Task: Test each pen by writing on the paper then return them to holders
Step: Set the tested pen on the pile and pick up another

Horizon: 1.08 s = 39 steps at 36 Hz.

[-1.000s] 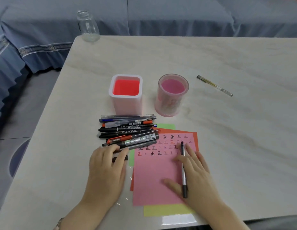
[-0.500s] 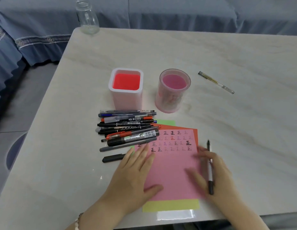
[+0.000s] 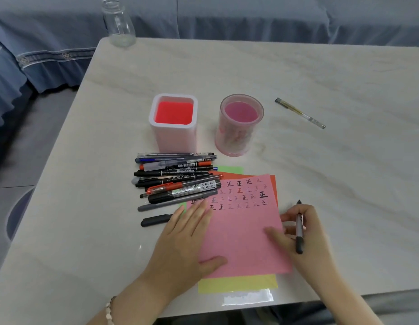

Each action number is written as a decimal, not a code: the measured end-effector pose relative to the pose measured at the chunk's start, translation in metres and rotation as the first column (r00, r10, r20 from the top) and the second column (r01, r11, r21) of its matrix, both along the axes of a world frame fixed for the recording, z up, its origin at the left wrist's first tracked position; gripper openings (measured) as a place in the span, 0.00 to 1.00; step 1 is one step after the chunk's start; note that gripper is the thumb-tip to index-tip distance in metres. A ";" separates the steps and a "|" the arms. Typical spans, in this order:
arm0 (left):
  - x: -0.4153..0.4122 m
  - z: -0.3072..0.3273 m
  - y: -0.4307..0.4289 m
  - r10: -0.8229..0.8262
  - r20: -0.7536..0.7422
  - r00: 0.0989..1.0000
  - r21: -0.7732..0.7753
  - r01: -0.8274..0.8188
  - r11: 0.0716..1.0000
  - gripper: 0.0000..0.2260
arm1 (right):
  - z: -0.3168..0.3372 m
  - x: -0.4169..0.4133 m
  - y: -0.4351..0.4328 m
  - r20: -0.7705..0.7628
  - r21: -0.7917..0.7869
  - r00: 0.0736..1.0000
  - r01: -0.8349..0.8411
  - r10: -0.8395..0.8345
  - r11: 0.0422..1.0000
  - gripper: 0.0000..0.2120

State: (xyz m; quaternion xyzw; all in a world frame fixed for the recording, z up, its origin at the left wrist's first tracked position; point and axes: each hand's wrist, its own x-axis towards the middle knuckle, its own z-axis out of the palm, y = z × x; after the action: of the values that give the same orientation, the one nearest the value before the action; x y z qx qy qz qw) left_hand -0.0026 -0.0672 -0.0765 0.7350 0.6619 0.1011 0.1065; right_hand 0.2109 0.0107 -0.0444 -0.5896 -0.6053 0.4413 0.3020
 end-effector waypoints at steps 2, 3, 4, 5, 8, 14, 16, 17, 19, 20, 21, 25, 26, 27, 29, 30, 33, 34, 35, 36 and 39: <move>0.001 0.001 0.000 0.001 -0.005 1.000 0.008 -0.001 1.000 0.37 | 0.001 0.001 -0.001 -0.007 0.017 1.000 0.003 -0.003 1.000 0.26; 0.002 0.001 0.001 0.002 -0.008 1.000 0.006 -0.002 1.000 0.37 | 0.001 0.001 -0.001 -0.005 0.034 1.000 0.010 -0.010 0.999 0.26; 0.002 0.001 0.001 0.004 -0.014 1.000 0.002 -0.004 1.000 0.37 | 0.002 0.002 -0.001 0.005 0.058 1.000 0.012 -0.012 0.998 0.25; 0.003 0.001 0.002 0.007 -0.022 1.000 -0.004 -0.007 1.000 0.37 | 0.004 0.003 -0.002 0.025 0.080 1.000 0.007 -0.009 0.997 0.23; 0.005 0.000 0.002 0.017 -0.034 0.999 -0.014 -0.017 1.000 0.36 | 0.010 0.004 -0.004 0.072 0.112 0.997 -0.006 -0.002 0.994 0.21; 0.008 0.002 0.003 0.025 -0.027 0.999 -0.034 -0.026 0.999 0.36 | 0.016 0.003 -0.013 0.174 0.136 0.984 -0.054 0.030 0.989 0.18; 0.009 0.003 0.003 0.028 -0.022 0.999 -0.050 -0.029 0.998 0.35 | 0.016 0.001 -0.014 0.182 0.134 0.983 -0.058 0.033 0.989 0.18; 0.009 0.003 0.003 0.028 -0.015 0.999 -0.054 -0.029 0.998 0.35 | 0.016 0.001 -0.014 0.179 0.131 0.983 -0.052 0.028 0.990 0.19; 0.010 0.004 0.003 0.028 -0.001 1.000 -0.055 -0.028 0.998 0.35 | 0.014 0.002 -0.013 0.168 0.136 0.986 -0.030 0.007 0.990 0.20; 0.011 0.005 0.003 0.030 0.005 1.000 -0.052 -0.030 0.998 0.35 | 0.014 0.004 -0.011 0.164 0.142 0.986 -0.018 -0.005 0.990 0.20; 0.011 0.006 0.003 0.033 0.014 0.999 -0.046 -0.032 0.998 0.35 | 0.015 0.007 -0.009 0.163 0.143 0.986 -0.006 -0.018 0.990 0.20; 0.011 0.007 0.008 0.019 0.050 0.999 -0.001 -0.019 1.000 0.31 | 0.016 0.023 0.000 0.210 0.150 0.975 0.039 -0.070 0.988 0.17; 0.011 0.006 0.009 0.007 0.054 0.999 0.007 -0.008 1.000 0.31 | 0.015 0.026 0.001 0.228 0.139 0.971 0.047 -0.078 0.989 0.15; 0.011 0.006 0.011 -0.004 0.058 0.998 0.012 0.003 1.000 0.30 | 0.013 0.027 0.003 0.245 0.118 0.966 0.057 -0.085 0.991 0.14; 0.012 0.005 0.014 -0.025 0.053 0.998 0.016 0.024 1.000 0.30 | 0.009 0.030 0.005 0.276 0.070 0.957 0.078 -0.094 0.995 0.13; 0.013 0.005 0.015 -0.034 0.044 0.998 0.016 0.033 0.999 0.30 | 0.007 0.030 0.005 0.293 0.049 0.951 0.087 -0.097 0.995 0.14; 0.012 0.003 0.021 -0.053 0.042 0.998 0.025 0.052 0.998 0.30 | 0.011 0.026 0.004 0.325 0.106 0.938 0.088 -0.118 0.991 0.11; 0.012 0.003 0.024 -0.058 0.053 0.997 0.030 0.057 0.998 0.30 | 0.014 0.023 0.003 0.313 0.159 0.940 0.090 -0.136 0.983 0.10; 0.013 0.003 0.026 -0.065 0.062 0.996 0.035 0.063 0.997 0.30 | 0.018 0.020 0.004 0.288 0.210 0.945 0.093 -0.153 0.973 0.10; 0.013 0.003 0.029 -0.073 0.067 0.995 0.038 0.071 0.997 0.30 | 0.020 0.017 0.006 0.253 0.249 0.954 0.098 -0.162 0.964 0.10; 0.013 0.004 0.036 -0.097 0.075 0.992 0.028 0.095 0.995 0.30 | 0.023 0.004 0.010 0.104 0.281 0.981 0.127 -0.161 0.951 0.15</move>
State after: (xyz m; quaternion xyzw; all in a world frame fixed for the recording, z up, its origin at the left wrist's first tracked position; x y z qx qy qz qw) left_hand 0.0105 -0.0310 -0.0730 0.7629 0.6200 0.1320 0.1275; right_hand 0.2152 0.0207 -0.0215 -0.6117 -0.6335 0.2925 0.3729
